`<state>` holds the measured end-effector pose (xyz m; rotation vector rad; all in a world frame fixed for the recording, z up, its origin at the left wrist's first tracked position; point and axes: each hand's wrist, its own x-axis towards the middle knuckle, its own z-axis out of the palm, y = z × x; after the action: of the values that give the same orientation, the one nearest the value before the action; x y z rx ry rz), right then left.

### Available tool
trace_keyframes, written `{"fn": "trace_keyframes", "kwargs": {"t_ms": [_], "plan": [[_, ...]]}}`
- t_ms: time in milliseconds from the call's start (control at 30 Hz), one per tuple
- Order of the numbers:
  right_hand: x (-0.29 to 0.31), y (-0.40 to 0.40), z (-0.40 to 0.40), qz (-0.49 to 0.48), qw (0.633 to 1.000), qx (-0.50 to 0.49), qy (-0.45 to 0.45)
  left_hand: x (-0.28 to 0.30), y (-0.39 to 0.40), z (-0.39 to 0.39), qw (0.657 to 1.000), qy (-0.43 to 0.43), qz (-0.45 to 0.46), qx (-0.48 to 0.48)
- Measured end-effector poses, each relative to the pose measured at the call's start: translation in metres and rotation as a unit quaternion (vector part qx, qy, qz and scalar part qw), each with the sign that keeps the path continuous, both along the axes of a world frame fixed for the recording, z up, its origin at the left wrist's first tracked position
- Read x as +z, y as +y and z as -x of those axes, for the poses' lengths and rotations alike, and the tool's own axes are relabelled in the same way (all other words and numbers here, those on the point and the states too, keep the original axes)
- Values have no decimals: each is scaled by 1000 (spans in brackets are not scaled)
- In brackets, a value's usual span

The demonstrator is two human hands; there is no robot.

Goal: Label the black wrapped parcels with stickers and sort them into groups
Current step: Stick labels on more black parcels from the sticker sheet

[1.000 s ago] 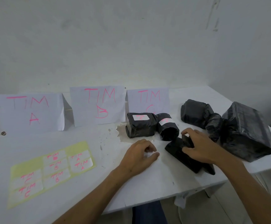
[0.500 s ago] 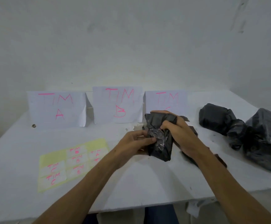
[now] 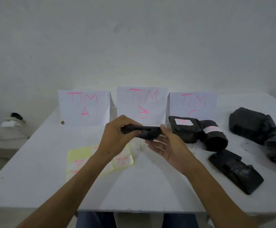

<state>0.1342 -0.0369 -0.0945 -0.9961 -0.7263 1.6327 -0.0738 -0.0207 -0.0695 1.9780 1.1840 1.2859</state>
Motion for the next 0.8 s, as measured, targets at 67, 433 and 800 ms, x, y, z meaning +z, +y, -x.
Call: {"fn": "trace_keyframes", "kwargs": {"t_ms": [67, 433, 800], "plan": [[-3, 3, 2, 41, 996, -26, 77, -9, 1, 0, 995, 82, -52, -33], [-39, 4, -1, -73, 949, -67, -299, -39, 20, 78, 930, 310, 191, 46], [-56, 16, 37, -250, 680, -107, -681, -50, 9, 131, 945, 290, 148, 9]]}}
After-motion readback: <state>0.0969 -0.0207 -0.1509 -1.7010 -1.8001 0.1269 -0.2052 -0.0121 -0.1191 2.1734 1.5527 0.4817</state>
